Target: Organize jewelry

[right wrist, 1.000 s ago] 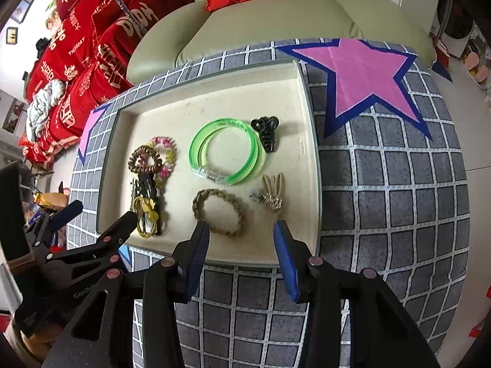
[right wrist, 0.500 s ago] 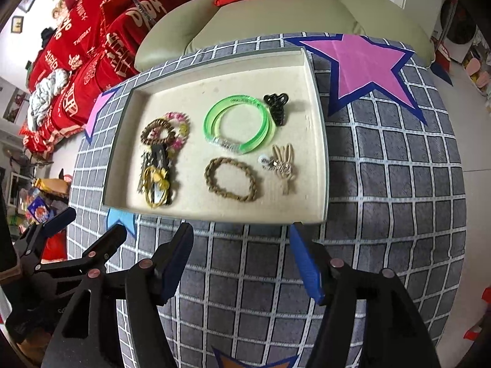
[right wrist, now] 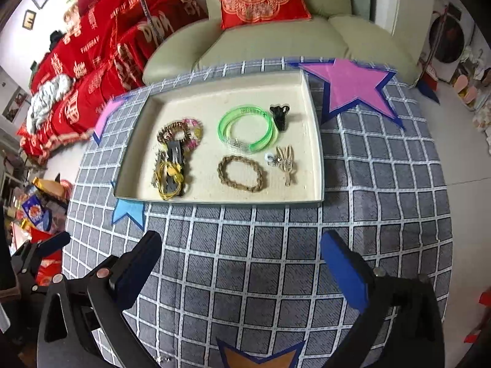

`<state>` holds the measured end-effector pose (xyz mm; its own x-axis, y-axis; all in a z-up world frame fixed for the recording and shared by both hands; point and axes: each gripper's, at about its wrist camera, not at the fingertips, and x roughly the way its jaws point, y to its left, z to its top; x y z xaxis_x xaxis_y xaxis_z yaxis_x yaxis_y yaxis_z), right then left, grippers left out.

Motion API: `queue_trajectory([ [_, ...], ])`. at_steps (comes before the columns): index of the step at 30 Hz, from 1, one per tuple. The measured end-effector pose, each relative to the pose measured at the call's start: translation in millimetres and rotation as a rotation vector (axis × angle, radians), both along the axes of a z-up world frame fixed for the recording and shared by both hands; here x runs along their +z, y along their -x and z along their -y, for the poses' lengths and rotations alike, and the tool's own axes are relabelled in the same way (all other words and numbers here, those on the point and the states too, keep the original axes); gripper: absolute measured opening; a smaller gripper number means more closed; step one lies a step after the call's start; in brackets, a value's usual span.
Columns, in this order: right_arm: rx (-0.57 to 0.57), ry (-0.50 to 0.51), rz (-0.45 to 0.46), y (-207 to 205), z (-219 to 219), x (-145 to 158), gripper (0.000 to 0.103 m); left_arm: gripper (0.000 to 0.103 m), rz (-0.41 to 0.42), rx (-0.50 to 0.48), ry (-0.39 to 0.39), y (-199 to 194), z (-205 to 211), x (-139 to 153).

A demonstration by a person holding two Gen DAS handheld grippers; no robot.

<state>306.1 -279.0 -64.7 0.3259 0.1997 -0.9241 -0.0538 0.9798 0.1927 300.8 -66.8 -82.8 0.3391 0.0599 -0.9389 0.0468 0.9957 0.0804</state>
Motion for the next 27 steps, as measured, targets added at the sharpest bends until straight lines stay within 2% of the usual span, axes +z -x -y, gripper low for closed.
queue_trajectory([
  [6,-0.004,0.030,0.005,21.8,-6.7,4.4,0.103,0.103,0.034,0.004,-0.003,22.4,-10.5,7.9],
  [12,-0.031,0.026,0.016,51.7,-9.2,9.6,0.103,0.103,0.039,0.015,0.050,50.1,-23.4,10.8],
  [22,-0.079,0.059,0.094,115.9,-16.6,26.6,0.103,0.103,0.067,0.005,0.053,119.2,-37.1,12.3],
  [27,-0.093,0.085,0.102,151.3,-21.6,33.8,0.103,0.103,0.042,0.007,0.081,150.0,-45.1,14.0],
])
